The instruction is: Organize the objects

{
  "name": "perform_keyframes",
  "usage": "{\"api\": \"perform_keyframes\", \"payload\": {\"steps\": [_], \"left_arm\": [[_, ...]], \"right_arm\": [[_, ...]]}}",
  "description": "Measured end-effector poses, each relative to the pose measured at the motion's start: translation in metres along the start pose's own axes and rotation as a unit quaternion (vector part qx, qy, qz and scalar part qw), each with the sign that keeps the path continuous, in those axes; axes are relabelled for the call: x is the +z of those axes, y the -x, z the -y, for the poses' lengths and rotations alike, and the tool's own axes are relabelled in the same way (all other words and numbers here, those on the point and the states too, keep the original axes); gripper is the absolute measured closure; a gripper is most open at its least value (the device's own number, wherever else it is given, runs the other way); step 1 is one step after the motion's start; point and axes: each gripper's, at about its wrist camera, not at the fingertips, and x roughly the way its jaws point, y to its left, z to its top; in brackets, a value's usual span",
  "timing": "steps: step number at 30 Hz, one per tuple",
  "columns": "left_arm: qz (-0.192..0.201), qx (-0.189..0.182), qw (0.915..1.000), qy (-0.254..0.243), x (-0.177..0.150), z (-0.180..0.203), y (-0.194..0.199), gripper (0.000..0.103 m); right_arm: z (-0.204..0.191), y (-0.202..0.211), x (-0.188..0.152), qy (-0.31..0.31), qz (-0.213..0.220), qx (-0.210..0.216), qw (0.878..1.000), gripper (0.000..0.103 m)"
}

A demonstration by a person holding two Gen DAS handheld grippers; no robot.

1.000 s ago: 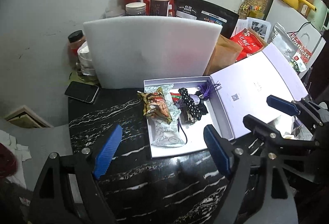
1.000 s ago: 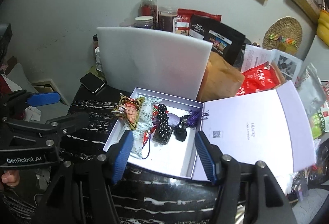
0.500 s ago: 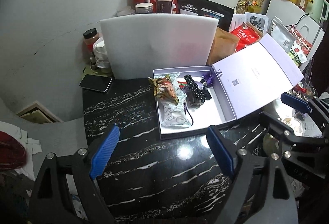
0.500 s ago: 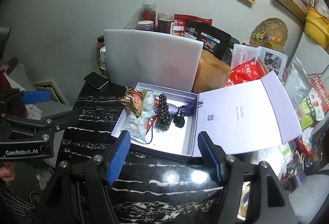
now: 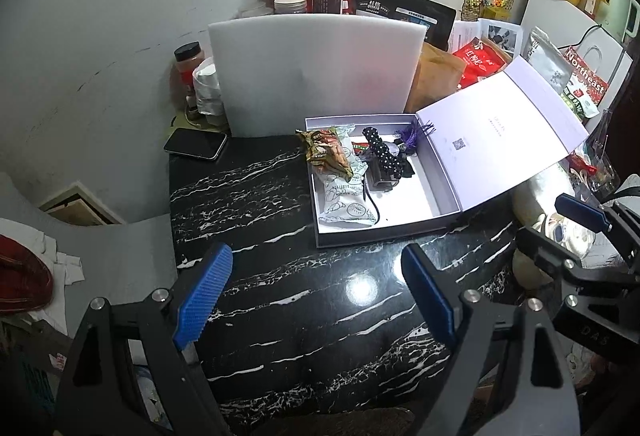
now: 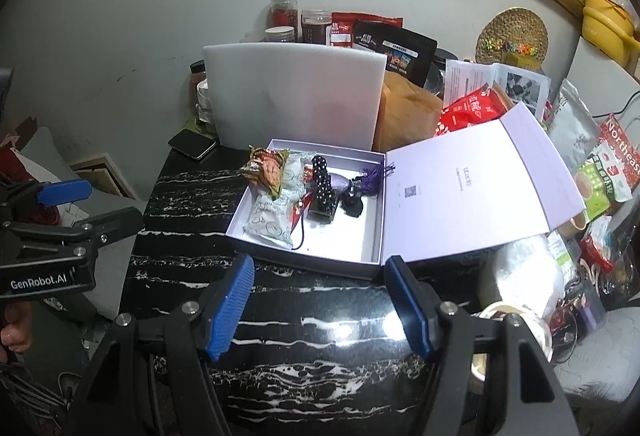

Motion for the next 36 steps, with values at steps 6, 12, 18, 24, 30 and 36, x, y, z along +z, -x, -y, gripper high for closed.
{"api": "perform_keyframes", "payload": {"steps": [6, 12, 18, 24, 30, 36], "left_arm": [[0.003, 0.002, 0.9999, -0.01, -0.004, 0.003, 0.006, 0.018], [0.006, 0.0, 1.0, -0.008, -0.004, 0.005, 0.012, 0.018], [-0.003, -0.008, 0.9999, -0.007, -0.006, 0.005, 0.011, 0.018], [-0.006, -0.005, 0.9999, -0.011, -0.007, 0.005, 0.01, 0.018], [-0.012, -0.006, 0.9999, -0.01, -0.008, 0.005, 0.006, 0.018], [-0.012, -0.006, 0.9998, -0.011, -0.009, 0.004, 0.006, 0.018]], "right_arm": [[0.002, 0.003, -0.004, 0.001, 0.001, 0.002, 1.0, 0.035], [0.002, 0.003, -0.005, -0.001, 0.001, 0.006, 1.0, 0.035], [0.001, 0.004, -0.007, -0.001, 0.0, 0.007, 1.0, 0.035], [0.002, 0.005, -0.009, 0.0, 0.001, 0.005, 1.0, 0.035], [0.002, 0.004, -0.01, 0.004, -0.004, 0.005, 1.0, 0.035], [0.001, 0.005, -0.011, 0.005, -0.005, 0.005, 1.0, 0.035]]}}
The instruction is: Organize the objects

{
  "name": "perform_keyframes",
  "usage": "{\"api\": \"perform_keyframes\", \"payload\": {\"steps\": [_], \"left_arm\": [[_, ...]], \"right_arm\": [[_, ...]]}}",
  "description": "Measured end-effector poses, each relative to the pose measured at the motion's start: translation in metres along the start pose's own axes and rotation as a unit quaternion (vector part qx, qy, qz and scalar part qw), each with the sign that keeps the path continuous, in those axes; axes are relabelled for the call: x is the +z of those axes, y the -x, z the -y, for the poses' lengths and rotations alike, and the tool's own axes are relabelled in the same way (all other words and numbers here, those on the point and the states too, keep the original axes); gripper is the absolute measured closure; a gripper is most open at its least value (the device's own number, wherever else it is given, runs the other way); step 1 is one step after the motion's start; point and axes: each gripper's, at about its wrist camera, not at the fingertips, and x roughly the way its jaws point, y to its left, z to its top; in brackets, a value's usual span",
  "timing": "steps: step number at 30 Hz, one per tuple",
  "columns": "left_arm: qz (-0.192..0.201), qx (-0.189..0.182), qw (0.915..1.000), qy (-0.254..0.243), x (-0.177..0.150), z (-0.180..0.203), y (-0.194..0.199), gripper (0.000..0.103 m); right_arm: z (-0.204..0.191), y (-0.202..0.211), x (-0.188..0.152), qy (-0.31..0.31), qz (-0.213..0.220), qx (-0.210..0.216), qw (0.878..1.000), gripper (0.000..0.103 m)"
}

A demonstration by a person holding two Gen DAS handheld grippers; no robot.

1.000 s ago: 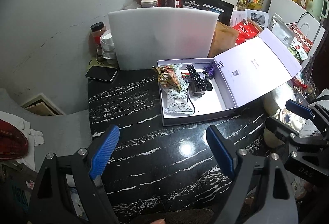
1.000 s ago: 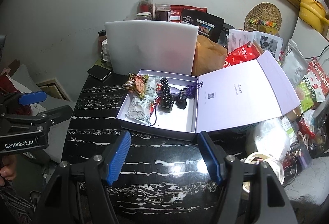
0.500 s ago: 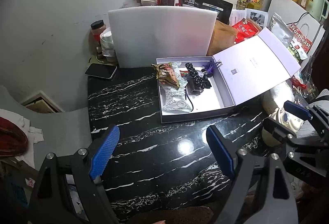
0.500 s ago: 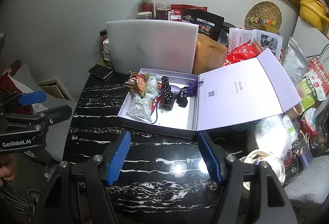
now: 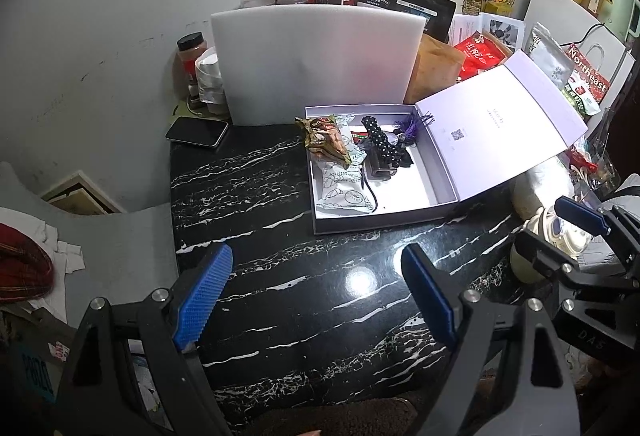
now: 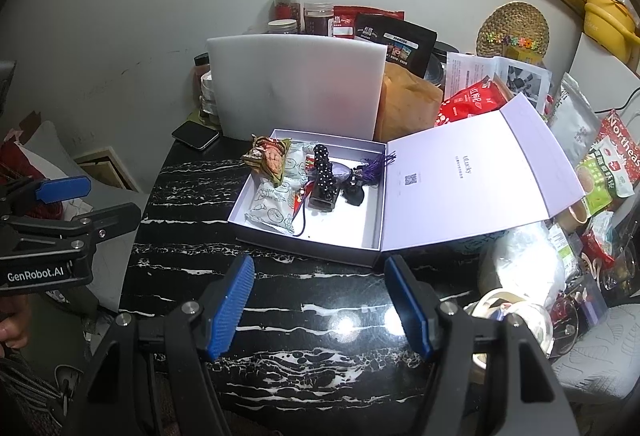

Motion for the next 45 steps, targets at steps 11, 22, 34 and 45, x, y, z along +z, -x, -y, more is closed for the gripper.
{"api": "perform_keyframes", "payload": {"steps": [11, 22, 34, 45], "left_arm": [[-0.003, -0.004, 1.0, 0.0, -0.0011, -0.0005, -0.001, 0.018], [-0.004, -0.007, 1.0, 0.001, -0.0014, -0.0003, -0.0019, 0.018], [-0.01, -0.008, 0.9999, 0.004, -0.0041, 0.0009, -0.005, 0.018], [-0.013, -0.012, 0.9998, -0.003, -0.0035, 0.002, -0.0083, 0.018]], "right_arm": [[-0.0034, -0.0003, 0.0001, 0.002, -0.002, -0.001, 1.0, 0.035], [-0.0044, -0.0016, -0.0002, 0.005, -0.003, -0.001, 1.0, 0.035], [-0.0054, -0.0053, 0.0005, 0.009, -0.009, -0.001, 1.0, 0.035], [-0.0062, -0.0077, 0.0003, 0.012, -0.012, -0.002, 1.0, 0.035]]}}
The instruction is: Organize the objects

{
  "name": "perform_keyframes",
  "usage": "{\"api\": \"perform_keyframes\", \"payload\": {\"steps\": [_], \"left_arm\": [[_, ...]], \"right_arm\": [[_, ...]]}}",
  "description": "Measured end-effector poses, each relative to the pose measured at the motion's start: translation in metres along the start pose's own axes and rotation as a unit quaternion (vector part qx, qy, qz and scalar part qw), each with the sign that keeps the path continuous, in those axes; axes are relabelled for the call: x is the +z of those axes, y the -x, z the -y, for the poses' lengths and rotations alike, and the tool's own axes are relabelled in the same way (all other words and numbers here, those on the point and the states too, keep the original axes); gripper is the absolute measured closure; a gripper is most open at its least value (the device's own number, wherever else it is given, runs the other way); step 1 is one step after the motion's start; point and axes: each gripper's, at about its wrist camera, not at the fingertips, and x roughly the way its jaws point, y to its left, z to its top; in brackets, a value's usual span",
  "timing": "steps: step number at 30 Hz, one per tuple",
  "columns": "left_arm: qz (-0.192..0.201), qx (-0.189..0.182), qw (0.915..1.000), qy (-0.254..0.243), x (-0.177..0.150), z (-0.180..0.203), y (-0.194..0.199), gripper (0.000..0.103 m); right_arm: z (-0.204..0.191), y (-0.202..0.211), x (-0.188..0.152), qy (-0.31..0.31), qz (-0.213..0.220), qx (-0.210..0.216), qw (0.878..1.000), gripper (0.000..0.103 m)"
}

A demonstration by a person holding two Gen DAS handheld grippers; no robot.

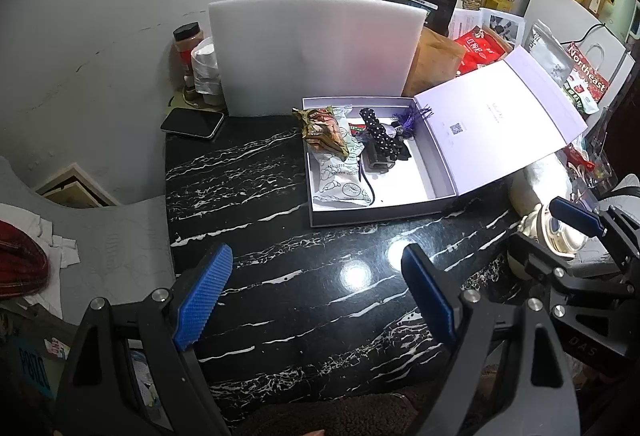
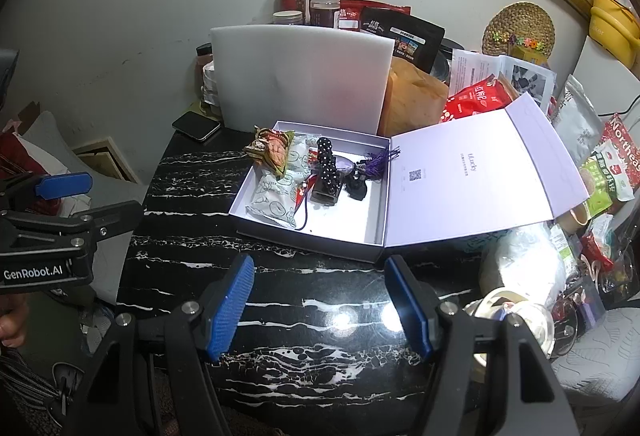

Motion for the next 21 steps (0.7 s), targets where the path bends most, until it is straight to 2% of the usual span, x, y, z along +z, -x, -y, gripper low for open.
{"api": "perform_keyframes", "payload": {"steps": [15, 21], "left_arm": [[-0.008, -0.007, 0.9999, -0.002, 0.0, -0.004, -0.007, 0.018], [-0.006, 0.007, 0.9999, -0.005, -0.005, -0.008, -0.017, 0.018]], "right_arm": [[-0.008, -0.008, 0.001, 0.006, -0.01, 0.0, 1.0, 0.035], [-0.012, -0.02, 0.0, -0.001, -0.018, -0.004, 1.0, 0.035]]}}
